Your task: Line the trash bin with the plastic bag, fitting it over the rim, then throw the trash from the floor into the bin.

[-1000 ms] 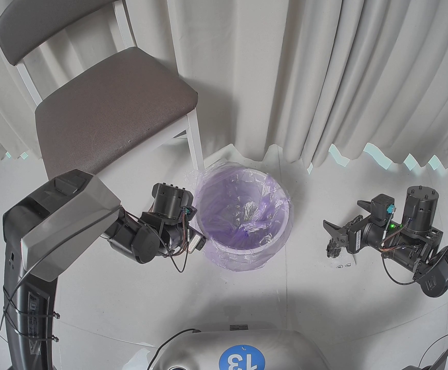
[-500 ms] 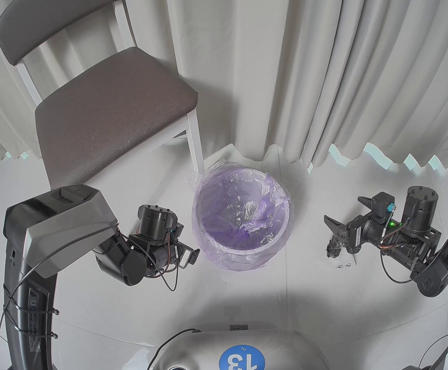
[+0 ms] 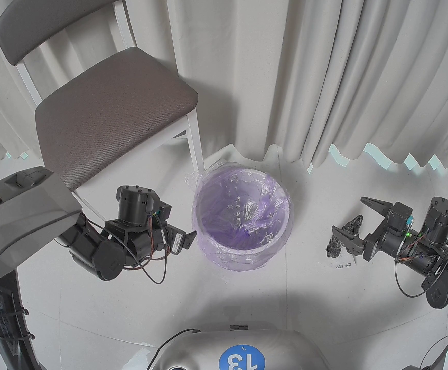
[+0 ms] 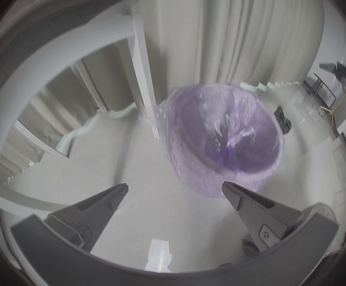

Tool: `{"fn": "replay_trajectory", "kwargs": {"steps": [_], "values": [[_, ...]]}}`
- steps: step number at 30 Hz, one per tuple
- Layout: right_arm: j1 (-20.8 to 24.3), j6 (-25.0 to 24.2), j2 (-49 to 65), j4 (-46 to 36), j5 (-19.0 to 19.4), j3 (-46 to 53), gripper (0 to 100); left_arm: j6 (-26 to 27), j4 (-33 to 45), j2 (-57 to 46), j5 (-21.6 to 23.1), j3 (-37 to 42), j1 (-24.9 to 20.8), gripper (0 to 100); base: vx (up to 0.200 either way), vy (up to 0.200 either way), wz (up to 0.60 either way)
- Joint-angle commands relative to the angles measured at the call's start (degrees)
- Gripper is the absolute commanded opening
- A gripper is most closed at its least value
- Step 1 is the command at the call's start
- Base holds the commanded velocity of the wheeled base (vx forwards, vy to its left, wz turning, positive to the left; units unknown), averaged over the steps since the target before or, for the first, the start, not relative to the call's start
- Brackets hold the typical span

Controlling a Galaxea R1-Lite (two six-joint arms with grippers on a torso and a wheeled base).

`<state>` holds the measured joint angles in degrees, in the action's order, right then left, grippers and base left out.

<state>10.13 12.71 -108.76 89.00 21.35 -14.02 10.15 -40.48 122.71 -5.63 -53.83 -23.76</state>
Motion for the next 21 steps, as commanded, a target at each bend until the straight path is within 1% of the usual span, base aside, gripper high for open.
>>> {"fn": "replay_trajectory", "kwargs": {"steps": [1,3,8,12,15,21], "values": [[-1.2,-0.1,-0.2,1.0,-2.5,-2.3,100,-0.8,3.9,2.5,-2.4,-10.5,-0.8,100,0.000,0.000,0.00],[-1.5,-0.1,-0.1,0.6,-3.0,-3.3,100,-0.9,8.5,5.6,-4.2,-17.8,-1.3,100,0.000,0.000,0.00],[-2.1,-0.1,0.7,-1.9,-3.0,-3.7,100,-0.4,17.1,10.8,-4.5,-30.8,-1.7,100,0.000,0.000,0.00],[-2.8,0.1,0.7,-1.9,-3.0,-3.7,100,-0.3,23.5,15.4,-4.7,-40.7,-2.3,100,0.000,0.000,0.00],[-3.1,0.1,0.7,-1.9,-3.0,-3.8,100,-0.3,26.9,17.1,-4.7,-45.0,-3.1,100,0.000,0.000,0.00],[-3.2,0.2,0.6,-2.1,-3.0,-4.2,100,-0.1,29.4,19.8,-4.9,-49.3,-3.1,100,0.000,0.000,0.00]]}}
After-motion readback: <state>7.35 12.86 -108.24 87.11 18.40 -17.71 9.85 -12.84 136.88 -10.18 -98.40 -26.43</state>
